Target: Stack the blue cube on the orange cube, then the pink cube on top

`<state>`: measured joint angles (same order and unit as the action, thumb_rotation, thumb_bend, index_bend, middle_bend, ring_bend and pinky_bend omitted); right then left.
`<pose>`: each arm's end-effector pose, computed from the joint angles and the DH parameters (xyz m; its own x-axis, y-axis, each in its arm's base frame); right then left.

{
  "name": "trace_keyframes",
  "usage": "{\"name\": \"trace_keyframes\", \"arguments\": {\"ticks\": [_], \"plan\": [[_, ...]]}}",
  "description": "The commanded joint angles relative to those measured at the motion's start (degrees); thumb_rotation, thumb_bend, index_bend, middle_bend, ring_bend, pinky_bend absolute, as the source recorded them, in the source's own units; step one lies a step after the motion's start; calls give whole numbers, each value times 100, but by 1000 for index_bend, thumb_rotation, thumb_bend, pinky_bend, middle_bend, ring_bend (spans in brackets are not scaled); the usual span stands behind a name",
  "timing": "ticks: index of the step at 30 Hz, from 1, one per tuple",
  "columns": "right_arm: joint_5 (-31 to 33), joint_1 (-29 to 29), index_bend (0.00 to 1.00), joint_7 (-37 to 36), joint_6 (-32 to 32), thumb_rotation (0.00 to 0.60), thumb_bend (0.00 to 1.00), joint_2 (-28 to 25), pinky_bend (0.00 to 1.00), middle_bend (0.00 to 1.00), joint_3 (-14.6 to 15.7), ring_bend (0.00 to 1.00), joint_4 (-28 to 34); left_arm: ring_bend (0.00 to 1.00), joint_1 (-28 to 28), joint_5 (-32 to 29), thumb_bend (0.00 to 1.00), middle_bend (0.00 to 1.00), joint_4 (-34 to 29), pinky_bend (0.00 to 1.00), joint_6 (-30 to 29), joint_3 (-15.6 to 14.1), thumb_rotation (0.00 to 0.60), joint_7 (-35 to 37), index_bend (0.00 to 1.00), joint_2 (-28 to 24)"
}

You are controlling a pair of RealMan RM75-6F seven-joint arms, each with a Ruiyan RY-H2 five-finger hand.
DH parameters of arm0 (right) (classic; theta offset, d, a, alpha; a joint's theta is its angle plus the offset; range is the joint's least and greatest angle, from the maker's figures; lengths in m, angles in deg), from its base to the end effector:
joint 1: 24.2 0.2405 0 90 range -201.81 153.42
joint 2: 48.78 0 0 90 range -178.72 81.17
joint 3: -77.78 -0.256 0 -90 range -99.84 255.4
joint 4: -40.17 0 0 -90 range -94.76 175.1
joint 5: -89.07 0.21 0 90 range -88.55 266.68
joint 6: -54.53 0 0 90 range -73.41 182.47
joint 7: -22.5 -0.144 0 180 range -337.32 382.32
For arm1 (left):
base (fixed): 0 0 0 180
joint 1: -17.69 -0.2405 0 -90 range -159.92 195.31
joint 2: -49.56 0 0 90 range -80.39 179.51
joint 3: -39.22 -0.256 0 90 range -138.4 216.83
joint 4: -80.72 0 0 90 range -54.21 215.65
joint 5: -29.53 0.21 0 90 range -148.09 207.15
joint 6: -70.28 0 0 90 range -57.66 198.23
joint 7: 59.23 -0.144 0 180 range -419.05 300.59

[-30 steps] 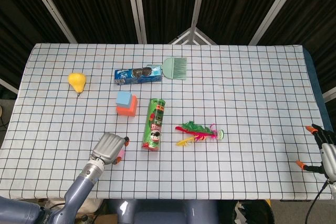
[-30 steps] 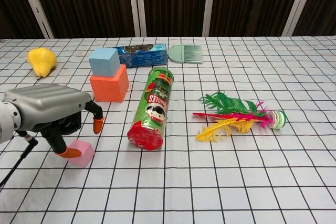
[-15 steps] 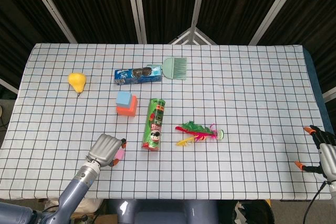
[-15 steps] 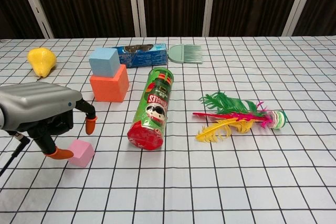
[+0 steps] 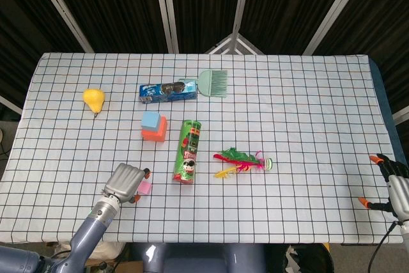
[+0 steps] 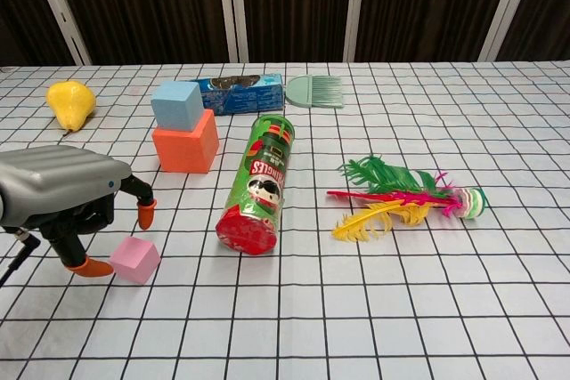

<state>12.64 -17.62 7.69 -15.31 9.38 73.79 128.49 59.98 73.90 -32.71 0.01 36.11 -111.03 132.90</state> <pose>-0.3625 -0.1919 0.1849 0.2587 -0.1710 0.9507 -0.9380 0.1907 0.2895 -0.1483 0.2426 -0.0101 0.6567 0.4088 0.6337 0.7540 -0.3712 -0.5420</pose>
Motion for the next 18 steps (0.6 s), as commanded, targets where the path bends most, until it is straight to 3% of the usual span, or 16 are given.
{"name": "trace_keyframes", "arguments": {"ticks": [1,18], "plan": [[-8,-5,143,-17,-8,600,107,-7,61,91,2,100,6,755,20,-61,256,889,66,885,57,9,600,-7,359,43],[-6,15,143,-176,92,600,107,-29,61,91,14,100,-35,755,163,-349,257,891,431,886,256,132,600,-35,371,314]]}}
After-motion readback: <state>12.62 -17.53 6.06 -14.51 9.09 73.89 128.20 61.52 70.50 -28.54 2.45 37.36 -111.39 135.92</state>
